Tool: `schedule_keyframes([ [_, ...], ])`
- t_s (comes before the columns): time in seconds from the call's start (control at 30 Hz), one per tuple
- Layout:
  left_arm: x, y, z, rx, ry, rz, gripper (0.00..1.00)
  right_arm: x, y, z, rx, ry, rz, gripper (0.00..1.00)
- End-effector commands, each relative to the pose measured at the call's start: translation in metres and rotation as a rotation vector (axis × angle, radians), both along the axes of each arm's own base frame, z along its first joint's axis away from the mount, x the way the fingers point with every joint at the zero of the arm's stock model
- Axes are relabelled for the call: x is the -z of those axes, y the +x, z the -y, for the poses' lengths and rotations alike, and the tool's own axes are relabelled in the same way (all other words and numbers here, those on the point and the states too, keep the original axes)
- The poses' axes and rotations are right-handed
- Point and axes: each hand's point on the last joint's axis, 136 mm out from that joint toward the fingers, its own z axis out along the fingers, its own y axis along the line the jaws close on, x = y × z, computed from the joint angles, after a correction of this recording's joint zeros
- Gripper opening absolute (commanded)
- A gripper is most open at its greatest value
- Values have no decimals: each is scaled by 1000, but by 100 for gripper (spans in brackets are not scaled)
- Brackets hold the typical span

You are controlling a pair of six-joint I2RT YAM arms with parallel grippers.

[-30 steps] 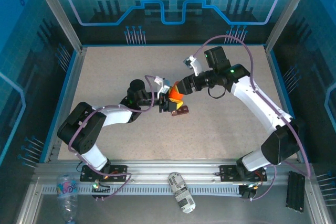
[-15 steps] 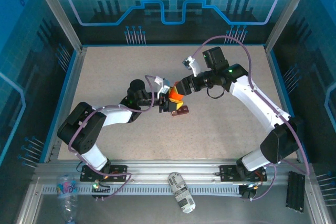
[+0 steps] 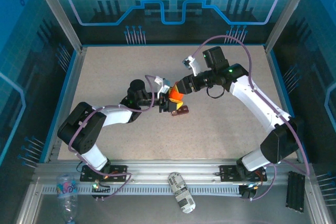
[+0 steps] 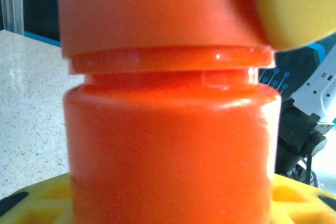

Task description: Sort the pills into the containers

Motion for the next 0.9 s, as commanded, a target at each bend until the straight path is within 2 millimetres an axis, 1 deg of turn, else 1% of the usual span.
schedule_keyframes([
  [0.0,-19,2,1,23,-30,54,0,-10,-2,1,0,16,7,52],
  [0.03,-20,3,1,19,-32,58,0,-8,-1,2,8,12,0,49],
  [0.1,-22,7,0,-2,-33,66,0,-4,0,2,25,4,-16,47],
  [0.27,-32,22,-5,-109,-50,111,0,20,4,4,120,-35,-77,39],
  [0.33,-35,28,-7,-151,-53,118,0,30,6,5,187,-55,-97,37],
  [0.5,-36,37,-10,-216,-33,127,0,46,8,5,345,-86,-117,37],
  [0.63,-34,37,-8,-220,-26,126,0,49,10,-1,422,-80,-124,37],
  [0.73,-31,36,-5,-222,-21,125,0,50,13,-3,446,-74,-137,38],
  [0.87,-27,39,-3,-226,-19,110,0,45,16,-4,450,-74,-136,40],
])
